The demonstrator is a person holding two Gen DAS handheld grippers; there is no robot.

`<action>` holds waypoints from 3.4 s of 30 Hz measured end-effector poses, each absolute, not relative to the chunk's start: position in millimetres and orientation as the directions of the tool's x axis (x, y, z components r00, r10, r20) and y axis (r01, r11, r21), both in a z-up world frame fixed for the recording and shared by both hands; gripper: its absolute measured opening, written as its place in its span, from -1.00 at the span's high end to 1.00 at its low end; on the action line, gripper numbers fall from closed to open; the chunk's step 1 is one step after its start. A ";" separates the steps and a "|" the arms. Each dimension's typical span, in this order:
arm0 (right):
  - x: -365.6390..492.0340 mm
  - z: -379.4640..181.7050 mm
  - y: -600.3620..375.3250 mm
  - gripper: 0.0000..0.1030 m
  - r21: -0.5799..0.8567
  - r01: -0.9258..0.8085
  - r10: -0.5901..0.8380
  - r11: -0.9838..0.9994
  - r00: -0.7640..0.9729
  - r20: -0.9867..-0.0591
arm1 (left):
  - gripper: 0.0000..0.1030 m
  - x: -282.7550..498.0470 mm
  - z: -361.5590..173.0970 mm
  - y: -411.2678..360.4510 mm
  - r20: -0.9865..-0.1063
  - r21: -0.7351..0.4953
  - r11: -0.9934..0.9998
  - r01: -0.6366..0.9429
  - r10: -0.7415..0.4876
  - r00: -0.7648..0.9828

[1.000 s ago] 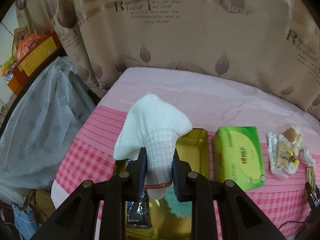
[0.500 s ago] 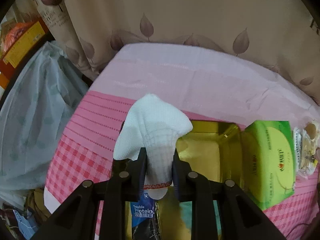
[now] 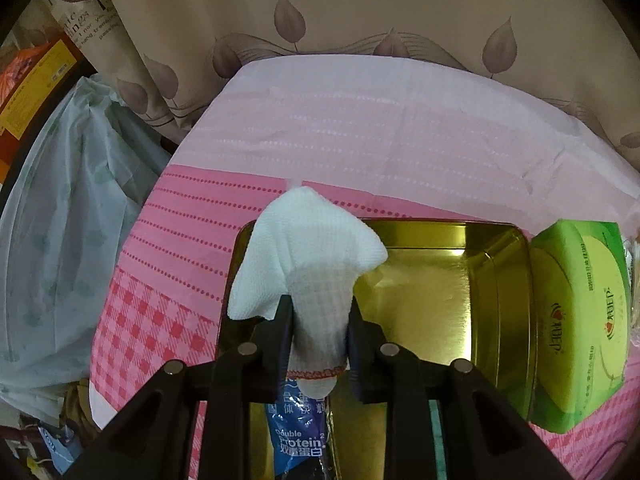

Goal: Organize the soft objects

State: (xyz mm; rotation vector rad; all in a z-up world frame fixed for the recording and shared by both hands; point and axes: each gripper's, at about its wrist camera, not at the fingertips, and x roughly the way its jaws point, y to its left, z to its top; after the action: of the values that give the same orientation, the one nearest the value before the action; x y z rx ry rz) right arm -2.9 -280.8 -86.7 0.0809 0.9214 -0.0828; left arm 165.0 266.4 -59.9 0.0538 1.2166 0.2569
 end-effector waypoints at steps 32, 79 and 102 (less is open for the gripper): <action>-2.8 -87.5 -278.1 -0.24 0.025 0.098 -0.039 0.995 0.600 -0.799 | 0.15 134.9 -42.1 268.7 -0.926 0.111 0.980 -0.164 0.162 0.340; -38.7 -57.6 -242.1 0.22 0.043 0.174 -0.076 0.984 0.623 -0.779 | 0.15 19.8 -23.9 253.0 -0.790 0.093 0.964 -0.249 0.223 0.571; -18.2 3.1 -104.7 0.22 0.073 -0.127 0.140 0.989 0.681 -0.719 | 0.15 17.5 -21.5 266.0 -0.794 0.057 0.953 -0.298 0.224 0.565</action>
State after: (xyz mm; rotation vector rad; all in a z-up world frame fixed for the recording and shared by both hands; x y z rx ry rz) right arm -18.2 -104.7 3.1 0.0175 0.8084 0.1499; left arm 17.5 266.0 -21.5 -0.0869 0.9210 0.3075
